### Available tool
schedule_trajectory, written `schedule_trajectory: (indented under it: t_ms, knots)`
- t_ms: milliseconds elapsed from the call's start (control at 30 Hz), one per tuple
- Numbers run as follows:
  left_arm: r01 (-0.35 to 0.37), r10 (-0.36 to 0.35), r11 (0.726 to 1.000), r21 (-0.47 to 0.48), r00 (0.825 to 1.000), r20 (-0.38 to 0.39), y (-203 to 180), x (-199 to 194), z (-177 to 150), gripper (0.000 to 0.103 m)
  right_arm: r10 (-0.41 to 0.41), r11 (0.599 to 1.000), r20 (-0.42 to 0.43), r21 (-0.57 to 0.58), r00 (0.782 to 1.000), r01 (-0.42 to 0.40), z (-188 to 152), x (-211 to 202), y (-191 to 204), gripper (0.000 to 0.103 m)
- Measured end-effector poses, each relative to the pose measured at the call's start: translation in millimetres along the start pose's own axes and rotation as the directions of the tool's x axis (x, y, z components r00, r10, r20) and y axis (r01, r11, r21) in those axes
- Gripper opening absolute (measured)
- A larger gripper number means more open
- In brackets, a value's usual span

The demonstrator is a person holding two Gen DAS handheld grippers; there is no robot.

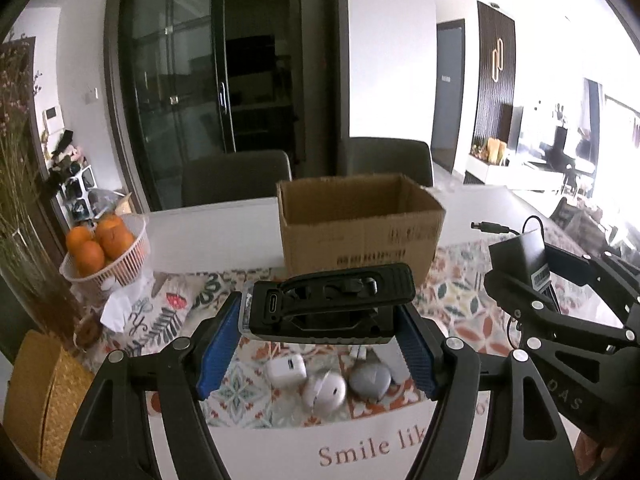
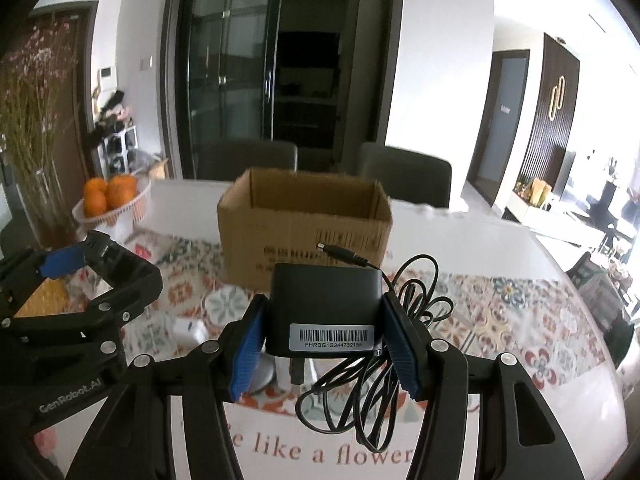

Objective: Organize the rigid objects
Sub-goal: 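Lift both held items and carry them toward the cardboard box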

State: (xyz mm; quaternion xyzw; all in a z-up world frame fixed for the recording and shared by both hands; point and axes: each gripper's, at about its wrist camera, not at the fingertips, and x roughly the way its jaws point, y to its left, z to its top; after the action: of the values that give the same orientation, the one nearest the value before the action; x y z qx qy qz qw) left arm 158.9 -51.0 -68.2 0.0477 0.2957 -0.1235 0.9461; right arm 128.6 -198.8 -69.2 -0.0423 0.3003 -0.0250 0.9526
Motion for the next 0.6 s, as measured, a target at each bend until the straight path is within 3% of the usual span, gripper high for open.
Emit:
schedule_trajectory:
  t_ms: [600]
  knots:
    - [-0.016, 0.018, 1.0, -0.018, 0.996, 0.086, 1, 19, 68, 0.073, 0.025, 0.998, 0.103, 0.047, 0.994, -0.03, 65, 16, -21, 0.057]
